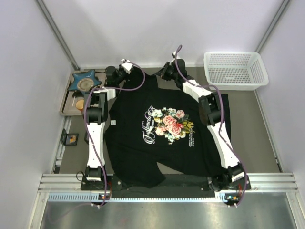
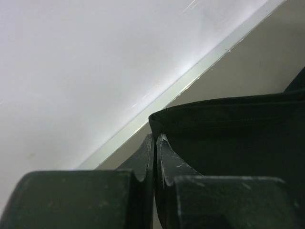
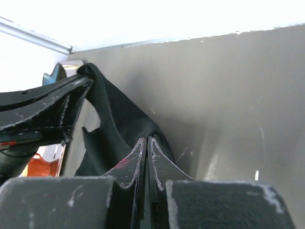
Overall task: Pin the brooch onto the clothing
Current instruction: Flatten out the clothes at the center of the board.
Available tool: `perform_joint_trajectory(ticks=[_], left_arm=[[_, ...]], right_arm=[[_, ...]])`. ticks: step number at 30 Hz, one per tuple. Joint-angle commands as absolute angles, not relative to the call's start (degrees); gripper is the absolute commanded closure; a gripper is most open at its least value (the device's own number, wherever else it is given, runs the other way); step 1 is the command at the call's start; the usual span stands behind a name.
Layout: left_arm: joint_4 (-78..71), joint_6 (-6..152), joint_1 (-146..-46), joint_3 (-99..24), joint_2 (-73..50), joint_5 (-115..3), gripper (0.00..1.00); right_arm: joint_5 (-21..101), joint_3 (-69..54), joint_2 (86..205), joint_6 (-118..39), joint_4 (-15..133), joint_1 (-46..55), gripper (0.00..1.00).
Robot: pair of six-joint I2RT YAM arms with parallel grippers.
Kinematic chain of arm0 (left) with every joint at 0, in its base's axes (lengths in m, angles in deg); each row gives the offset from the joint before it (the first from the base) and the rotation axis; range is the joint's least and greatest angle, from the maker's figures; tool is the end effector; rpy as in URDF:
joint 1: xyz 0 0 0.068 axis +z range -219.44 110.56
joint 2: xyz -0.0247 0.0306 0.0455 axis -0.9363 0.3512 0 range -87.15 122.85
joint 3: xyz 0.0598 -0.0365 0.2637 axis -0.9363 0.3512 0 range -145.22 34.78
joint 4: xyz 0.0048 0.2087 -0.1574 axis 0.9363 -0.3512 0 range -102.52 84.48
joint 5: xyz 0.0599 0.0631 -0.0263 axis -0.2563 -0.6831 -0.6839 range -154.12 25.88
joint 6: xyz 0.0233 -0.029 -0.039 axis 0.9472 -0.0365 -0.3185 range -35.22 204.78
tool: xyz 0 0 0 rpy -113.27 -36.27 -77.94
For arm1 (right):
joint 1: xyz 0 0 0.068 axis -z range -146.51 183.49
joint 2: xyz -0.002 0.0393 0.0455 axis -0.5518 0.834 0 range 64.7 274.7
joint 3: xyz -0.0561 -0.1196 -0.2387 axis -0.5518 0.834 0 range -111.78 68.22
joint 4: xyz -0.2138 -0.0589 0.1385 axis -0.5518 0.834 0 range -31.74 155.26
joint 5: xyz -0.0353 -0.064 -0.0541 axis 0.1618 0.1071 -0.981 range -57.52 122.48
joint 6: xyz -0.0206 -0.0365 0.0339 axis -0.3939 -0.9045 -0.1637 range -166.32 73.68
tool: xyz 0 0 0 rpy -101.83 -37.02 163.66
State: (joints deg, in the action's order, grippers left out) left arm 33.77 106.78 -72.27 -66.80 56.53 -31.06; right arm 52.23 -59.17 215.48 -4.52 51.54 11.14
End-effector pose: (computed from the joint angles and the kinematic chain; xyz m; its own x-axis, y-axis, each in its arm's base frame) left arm 0.5567 -0.0470 0.1450 0.1738 0.3057 -0.9361 0.5612 0.7504 0.3493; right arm 0.5522 0.2401 0.1695 -0.6358 0.4169 -0.6496 -0.3132 0.6298 0.7108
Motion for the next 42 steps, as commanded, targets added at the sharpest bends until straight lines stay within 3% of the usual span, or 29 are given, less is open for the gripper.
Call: perform_joint_trajectory(ticks=[1, 16, 18, 19, 21, 22, 24, 28, 32, 38, 42], left_arm=[[39.0, 105.7, -72.4, -71.1, 58.5, -33.3, 1.0], [36.5, 111.1, -73.5, -76.7, 63.6, -37.7, 1.0], [36.1, 110.5, -73.6, -77.7, 64.0, -39.2, 0.82], [36.6, 110.4, -73.5, -78.2, 63.8, -39.8, 0.66], [36.2, 110.6, -73.5, -78.5, 62.7, -40.6, 0.52], [34.7, 110.6, -73.5, -79.1, 62.1, -41.7, 0.43], [32.5, 111.0, -73.5, -80.0, 59.7, -43.0, 0.37], [26.1, 109.8, -73.4, -79.8, 53.3, -48.5, 0.27], [13.1, 104.8, -73.3, -79.2, 41.3, -49.4, 0.02], [-17.4, 98.9, -73.0, -74.7, 21.2, -43.7, 0.01], [-26.9, 103.3, -70.8, -54.9, 2.5, -30.9, 0.01]], right_arm=[[48.6, -62.7, 218.1, -0.4, 46.8, 11.3, 1.0], [44.6, -66.8, 221.9, -0.8, 41.8, 11.3, 1.0], [46.9, -67.1, 222.0, -1.1, 40.7, 11.5, 0.82], [47.4, -67.1, 221.7, -1.3, 39.9, 11.5, 0.6], [48.7, -67.0, 220.0, -3.2, 39.7, 11.4, 0.37], [49.2, -66.8, 219.3, -4.1, 39.9, 11.4, 0.31], [51.1, -64.9, 215.8, -6.8, 40.0, 11.5, 0.19], [54.7, -59.4, 207.3, -11.9, 41.4, 11.6, 0.05], [58.1, -51.2, 196.1, -19.2, 47.0, 11.6, 0.01], [61.2, -32.0, 174.0, -38.6, 53.5, 11.4, 0.01], [67.5, -19.2, 159.4, -56.1, 62.2, 11.4, 0.01]])
